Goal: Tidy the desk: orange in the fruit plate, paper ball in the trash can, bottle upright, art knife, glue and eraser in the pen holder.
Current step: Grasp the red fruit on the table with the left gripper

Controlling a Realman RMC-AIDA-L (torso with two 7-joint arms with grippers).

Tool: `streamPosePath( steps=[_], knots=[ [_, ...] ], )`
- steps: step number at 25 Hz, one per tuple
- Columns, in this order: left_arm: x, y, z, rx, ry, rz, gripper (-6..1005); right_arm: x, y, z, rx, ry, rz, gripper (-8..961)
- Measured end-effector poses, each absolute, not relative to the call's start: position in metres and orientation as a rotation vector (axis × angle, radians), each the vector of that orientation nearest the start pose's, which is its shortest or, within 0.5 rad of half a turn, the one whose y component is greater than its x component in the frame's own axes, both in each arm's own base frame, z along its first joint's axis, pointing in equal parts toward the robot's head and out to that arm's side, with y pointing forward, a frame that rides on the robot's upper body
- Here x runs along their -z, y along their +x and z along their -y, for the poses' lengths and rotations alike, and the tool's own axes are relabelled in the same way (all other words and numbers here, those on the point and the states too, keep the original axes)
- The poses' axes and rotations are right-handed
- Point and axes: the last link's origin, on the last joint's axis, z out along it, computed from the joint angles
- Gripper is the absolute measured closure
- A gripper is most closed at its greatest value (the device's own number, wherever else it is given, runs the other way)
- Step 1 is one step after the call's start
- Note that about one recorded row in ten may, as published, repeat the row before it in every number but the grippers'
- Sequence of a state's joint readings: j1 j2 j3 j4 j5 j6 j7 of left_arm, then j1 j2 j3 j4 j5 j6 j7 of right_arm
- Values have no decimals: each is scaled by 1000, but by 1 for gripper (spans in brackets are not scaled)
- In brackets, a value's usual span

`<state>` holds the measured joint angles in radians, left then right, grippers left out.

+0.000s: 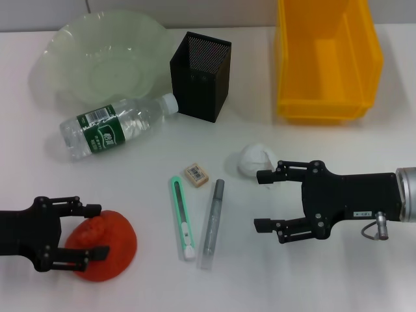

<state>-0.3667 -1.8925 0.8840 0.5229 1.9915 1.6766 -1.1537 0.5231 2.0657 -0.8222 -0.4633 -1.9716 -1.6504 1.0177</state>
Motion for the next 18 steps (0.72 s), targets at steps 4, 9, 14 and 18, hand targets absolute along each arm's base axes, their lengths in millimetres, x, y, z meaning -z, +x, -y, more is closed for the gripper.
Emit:
streamPosePath(
  steps=[4,9,14,18],
  knots=[
    [-27,-341,-258,421,-2939,538,199,40,261,-287,-773,-2951,-260,122],
    [-24,-340,-257,408,-2945,438,200,41,260,-287,-775,-2952,-258,122],
    [-25,-339,-258,394,-2949,403,281,41,260,-287,-776,-2953,-257,122],
    [-25,-339,-260,385,-2942,391,362,41,260,-287,-775,-2953,-257,122]
  ],
)
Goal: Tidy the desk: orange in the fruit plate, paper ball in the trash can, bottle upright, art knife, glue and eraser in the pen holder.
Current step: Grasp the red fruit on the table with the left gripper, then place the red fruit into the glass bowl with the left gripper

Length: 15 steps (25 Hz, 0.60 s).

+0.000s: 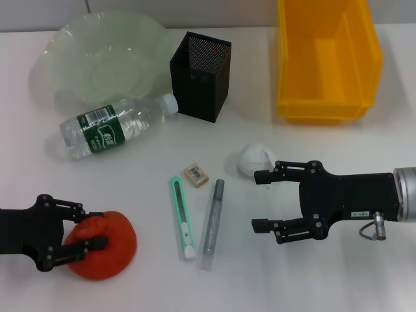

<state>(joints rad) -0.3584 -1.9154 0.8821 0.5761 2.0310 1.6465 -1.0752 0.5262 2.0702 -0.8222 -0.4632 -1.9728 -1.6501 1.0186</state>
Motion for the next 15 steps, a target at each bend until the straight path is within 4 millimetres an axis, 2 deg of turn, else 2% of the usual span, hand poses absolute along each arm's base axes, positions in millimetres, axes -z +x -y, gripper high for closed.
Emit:
streamPosePath(
  steps=[3,8,12,15],
  knots=[
    [-25,-339,-260,386,-2942,389,563,41,260,-287,-775,-2953,-257,122],
    [-24,-336,-263,400,-2934,383,732,41,260,-288,-774,-2953,-256,122],
    [-24,-329,-267,451,-2930,365,767,41,260,-287,-775,-2953,-251,122],
    [-22,-315,-273,546,-2914,332,793,42,260,-287,-777,-2952,-248,122]
  ],
)
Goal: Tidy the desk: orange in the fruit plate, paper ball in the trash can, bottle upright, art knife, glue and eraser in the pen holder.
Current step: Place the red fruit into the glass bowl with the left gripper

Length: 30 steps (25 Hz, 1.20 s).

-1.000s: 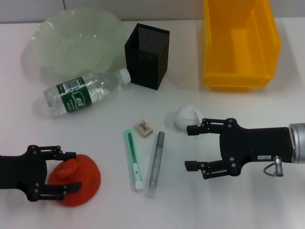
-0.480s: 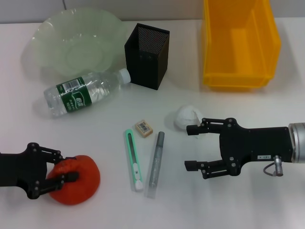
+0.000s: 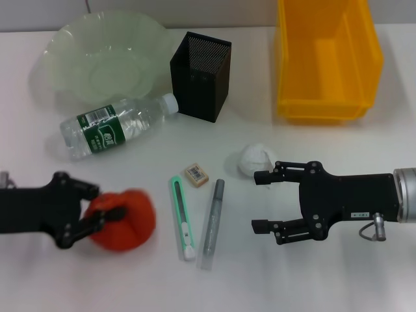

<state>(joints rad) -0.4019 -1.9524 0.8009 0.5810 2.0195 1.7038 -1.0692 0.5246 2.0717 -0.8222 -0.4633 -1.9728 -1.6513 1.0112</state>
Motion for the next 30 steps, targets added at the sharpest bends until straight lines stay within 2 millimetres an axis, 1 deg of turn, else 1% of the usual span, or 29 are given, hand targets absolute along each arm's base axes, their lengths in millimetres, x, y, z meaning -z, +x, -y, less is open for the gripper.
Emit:
streamPosePath(
  steps=[4,6,8,10,11,12,15,18,22,23,24,29,30],
  knots=[
    [-15,-295,-283,668,-2882,288,824,42,260,-286,-779,-2951,-250,122],
    [-13,-291,-285,687,-2874,282,839,43,261,-285,-782,-2949,-254,122],
    [-7,-277,-296,748,-2828,252,854,43,261,-285,-783,-2948,-255,122],
    [-7,-277,-296,748,-2828,252,870,43,261,-284,-786,-2942,-253,122],
    [-6,-274,-299,770,-2808,241,878,43,261,-284,-786,-2942,-253,122],
    [-4,-259,-311,862,-2733,209,886,43,262,-284,-789,-2938,-250,122],
    [-1,-252,-318,916,-2691,204,901,41,265,-281,-802,-2916,-252,122],
    [2,-249,-325,954,-2618,219,916,40,267,-281,-805,-2896,-262,122],
    [3,-250,-336,1013,-2456,276,930,36,270,-283,-827,-2828,-262,122],
    [3,-250,-336,1013,-2456,276,932,34,272,-284,-835,-2806,-261,122],
    [1,-251,-343,1042,-2343,284,935,33,272,-284,-841,-2791,-261,122],
    [-1,-254,-350,1044,-2231,285,942,32,273,-286,-856,-2750,-262,121],
    [-2,-259,-357,1010,-2155,313,942,32,273,-286,-860,-2743,-255,121]
  ],
)
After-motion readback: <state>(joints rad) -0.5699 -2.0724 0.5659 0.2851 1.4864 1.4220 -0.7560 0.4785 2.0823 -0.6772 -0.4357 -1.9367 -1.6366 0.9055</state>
